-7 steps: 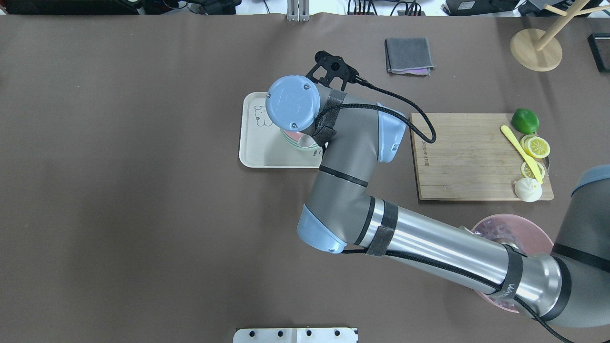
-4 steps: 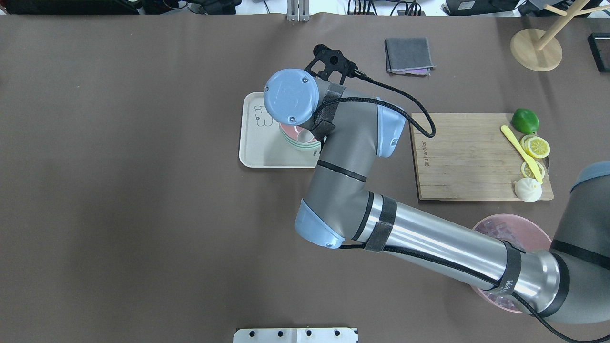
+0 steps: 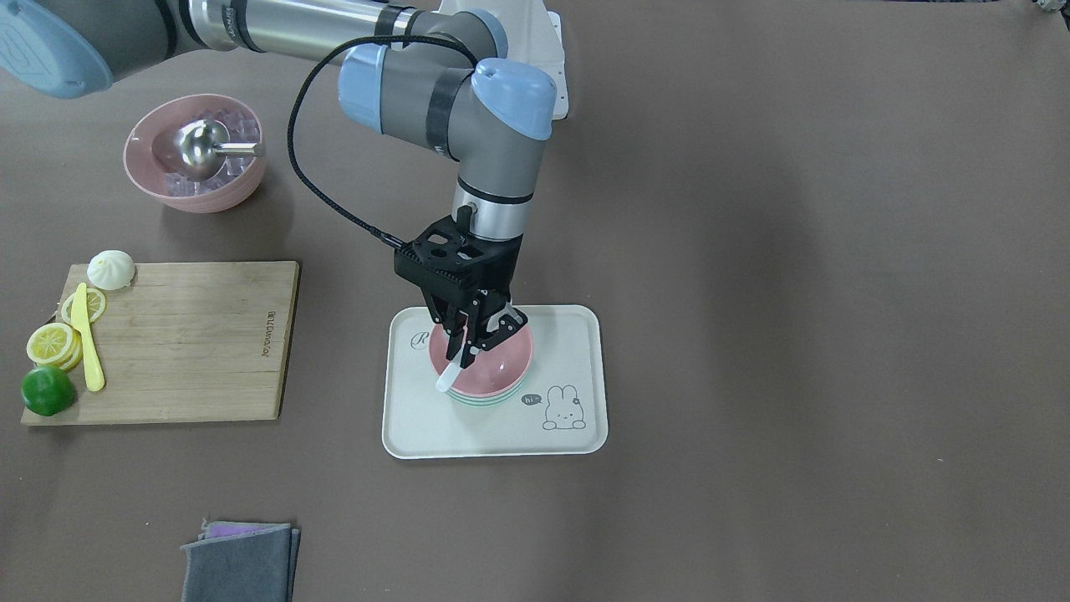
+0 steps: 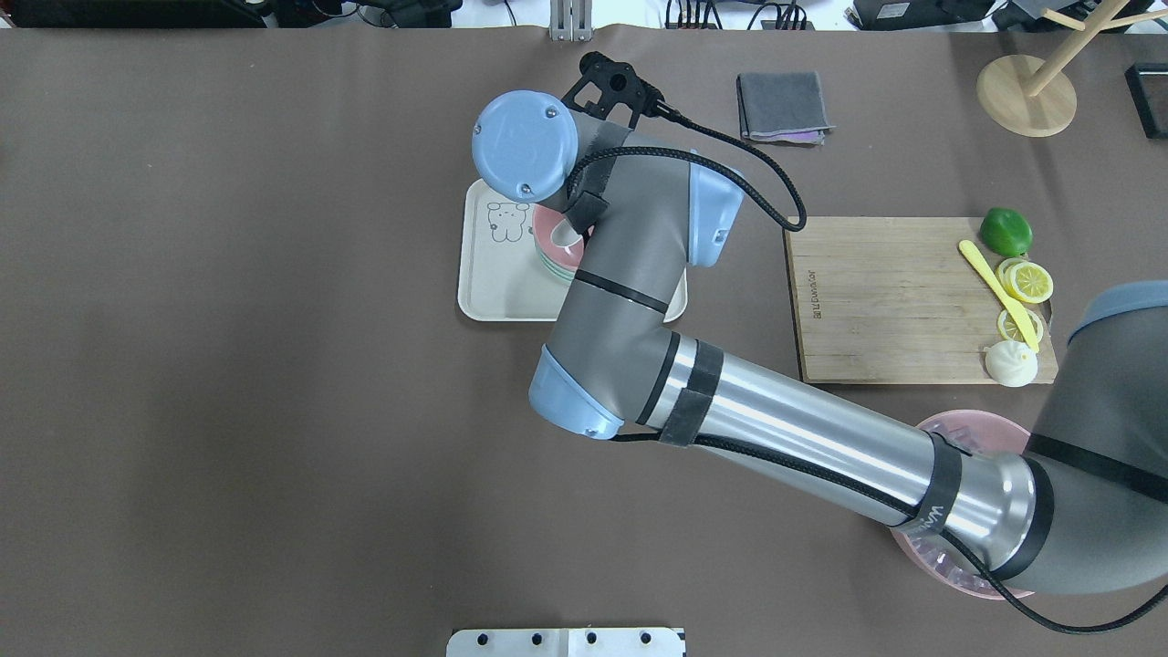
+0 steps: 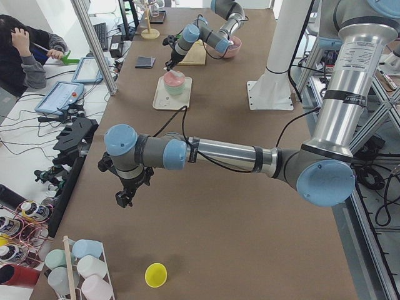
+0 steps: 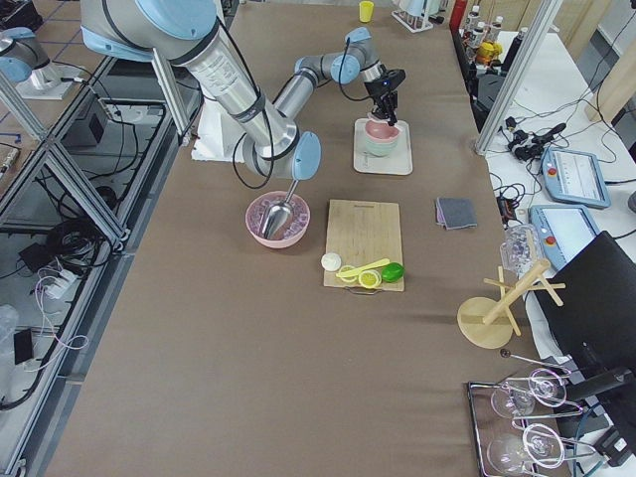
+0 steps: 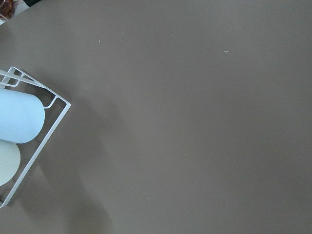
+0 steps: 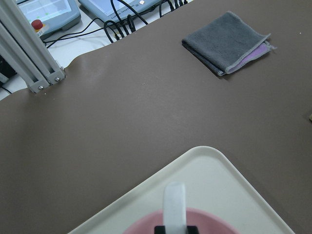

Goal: Stack pink bowl on green and place spoon

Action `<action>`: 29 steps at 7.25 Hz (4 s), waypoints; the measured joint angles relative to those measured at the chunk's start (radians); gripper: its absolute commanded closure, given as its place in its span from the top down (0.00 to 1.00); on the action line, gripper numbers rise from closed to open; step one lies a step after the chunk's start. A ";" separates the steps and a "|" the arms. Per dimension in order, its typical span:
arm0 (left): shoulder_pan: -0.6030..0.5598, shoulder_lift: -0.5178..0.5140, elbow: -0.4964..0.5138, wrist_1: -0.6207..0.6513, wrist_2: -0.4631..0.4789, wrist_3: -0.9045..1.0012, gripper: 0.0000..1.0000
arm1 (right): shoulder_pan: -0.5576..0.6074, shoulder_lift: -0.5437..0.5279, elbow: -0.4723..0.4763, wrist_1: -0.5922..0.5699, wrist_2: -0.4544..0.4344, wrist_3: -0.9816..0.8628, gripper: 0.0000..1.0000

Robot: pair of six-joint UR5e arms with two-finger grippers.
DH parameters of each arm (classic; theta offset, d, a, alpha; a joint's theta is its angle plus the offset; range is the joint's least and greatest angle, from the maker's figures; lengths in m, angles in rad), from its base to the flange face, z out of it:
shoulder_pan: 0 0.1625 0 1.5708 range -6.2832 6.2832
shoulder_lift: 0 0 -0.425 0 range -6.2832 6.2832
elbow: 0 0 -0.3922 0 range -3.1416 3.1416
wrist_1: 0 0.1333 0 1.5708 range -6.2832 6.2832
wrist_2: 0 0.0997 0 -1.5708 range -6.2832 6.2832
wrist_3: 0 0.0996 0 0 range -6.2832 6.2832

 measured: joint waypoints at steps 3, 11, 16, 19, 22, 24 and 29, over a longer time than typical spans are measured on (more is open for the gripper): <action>0.000 0.000 0.002 0.000 0.001 0.000 0.99 | -0.003 0.017 -0.049 0.001 0.001 -0.004 0.71; -0.001 0.043 0.041 -0.050 -0.021 -0.214 0.99 | 0.087 -0.038 0.017 0.046 0.105 -0.209 1.00; -0.003 0.196 -0.099 -0.081 -0.032 -0.530 0.99 | 0.396 -0.409 0.346 0.049 0.523 -0.770 1.00; 0.001 0.300 -0.240 -0.076 -0.022 -0.552 0.99 | 0.645 -0.666 0.420 0.048 0.750 -1.213 1.00; 0.027 0.281 -0.239 -0.057 -0.019 -0.507 0.99 | 0.886 -0.893 0.399 0.043 0.828 -1.671 1.00; 0.030 0.282 -0.237 -0.027 -0.027 -0.503 0.99 | 0.989 -1.030 0.375 0.045 0.879 -1.810 1.00; 0.029 0.289 -0.192 -0.038 -0.031 -0.497 0.99 | 1.034 -1.186 0.364 0.049 0.897 -1.839 1.00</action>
